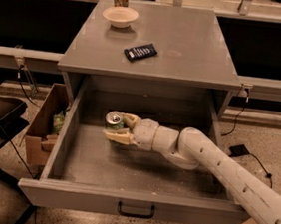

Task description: Place green can into top drawer

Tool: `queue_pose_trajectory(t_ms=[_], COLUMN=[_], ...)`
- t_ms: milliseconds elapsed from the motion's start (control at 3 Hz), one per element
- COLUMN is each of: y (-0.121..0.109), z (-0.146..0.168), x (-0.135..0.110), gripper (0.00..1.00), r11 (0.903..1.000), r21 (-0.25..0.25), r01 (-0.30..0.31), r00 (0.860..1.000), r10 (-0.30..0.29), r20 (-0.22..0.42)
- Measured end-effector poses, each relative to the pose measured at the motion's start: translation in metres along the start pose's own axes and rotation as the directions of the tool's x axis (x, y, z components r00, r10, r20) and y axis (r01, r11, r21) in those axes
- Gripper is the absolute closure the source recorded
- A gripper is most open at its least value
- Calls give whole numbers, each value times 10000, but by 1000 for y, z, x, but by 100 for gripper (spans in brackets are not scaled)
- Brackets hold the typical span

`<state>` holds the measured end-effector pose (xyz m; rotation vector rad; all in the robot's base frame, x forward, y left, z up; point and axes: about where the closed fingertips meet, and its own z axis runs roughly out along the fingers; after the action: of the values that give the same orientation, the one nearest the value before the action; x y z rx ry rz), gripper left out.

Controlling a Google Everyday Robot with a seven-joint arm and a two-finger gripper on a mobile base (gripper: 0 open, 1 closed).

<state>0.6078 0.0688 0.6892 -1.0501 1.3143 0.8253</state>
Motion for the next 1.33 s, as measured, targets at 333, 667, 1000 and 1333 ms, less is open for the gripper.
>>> queue_pose_trajectory(t_ms=[333,667,1000,1333], y=[0,0,0,0], z=[0,0,0,0], x=[0,0,0,0], gripper=[40,16,0,0], r11=[10000,10000,10000,10000], r21=[0,0,-1,-1], r01=[0,0,0,0], r00=[10000,10000,10000,10000], r10=[0,0,0,0], r20=[0,0,0,0])
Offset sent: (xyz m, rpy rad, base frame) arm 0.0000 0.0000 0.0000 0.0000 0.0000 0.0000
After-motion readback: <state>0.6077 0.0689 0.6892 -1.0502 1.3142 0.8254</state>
